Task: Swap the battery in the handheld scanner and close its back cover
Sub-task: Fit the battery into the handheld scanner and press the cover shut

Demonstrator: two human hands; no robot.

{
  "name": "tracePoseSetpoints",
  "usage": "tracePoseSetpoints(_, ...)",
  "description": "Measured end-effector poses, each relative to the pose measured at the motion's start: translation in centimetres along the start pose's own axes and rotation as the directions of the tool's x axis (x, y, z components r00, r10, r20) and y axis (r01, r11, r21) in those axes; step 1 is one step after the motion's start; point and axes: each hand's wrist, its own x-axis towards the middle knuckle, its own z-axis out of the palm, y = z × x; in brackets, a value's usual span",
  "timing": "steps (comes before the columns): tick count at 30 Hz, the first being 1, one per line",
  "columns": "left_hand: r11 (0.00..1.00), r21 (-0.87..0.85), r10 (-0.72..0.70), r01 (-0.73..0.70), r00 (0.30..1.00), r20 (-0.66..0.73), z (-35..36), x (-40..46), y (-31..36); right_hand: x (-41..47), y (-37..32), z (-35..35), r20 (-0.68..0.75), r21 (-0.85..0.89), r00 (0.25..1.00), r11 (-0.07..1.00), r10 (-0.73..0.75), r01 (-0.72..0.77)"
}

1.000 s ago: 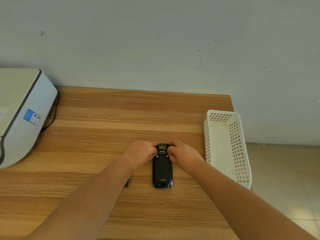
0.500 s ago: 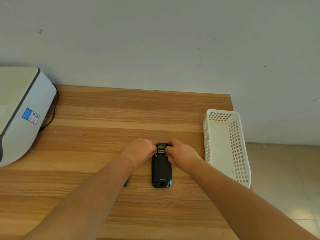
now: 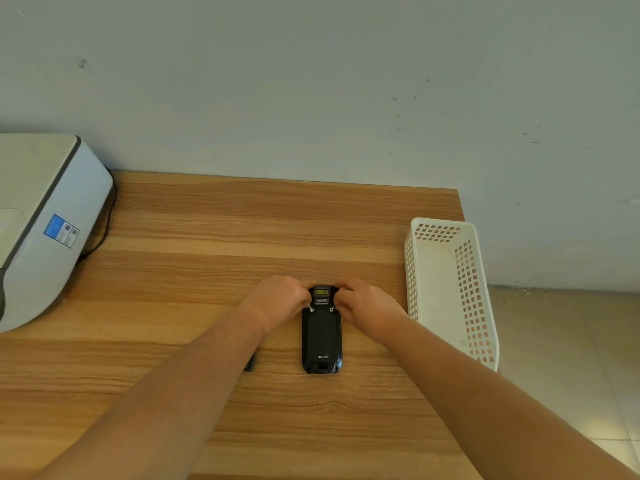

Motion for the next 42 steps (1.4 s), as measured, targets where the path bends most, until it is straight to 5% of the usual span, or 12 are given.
tracePoseSetpoints(17,1.0,0.025,-0.013,0.014,1.0,-0.023,0.43,0.11,0.14,0.48,-0.4,-0.13,0.002,-0.14,0.998,0.988,-0.058,0.058)
tracePoseSetpoints(42,0.995,-0.066,-0.072,0.072,0.997,0.012,0.47,0.05,0.03,0.17,-0.18,0.55,-0.081,-0.004,0.997,1.0,-0.004,0.003)
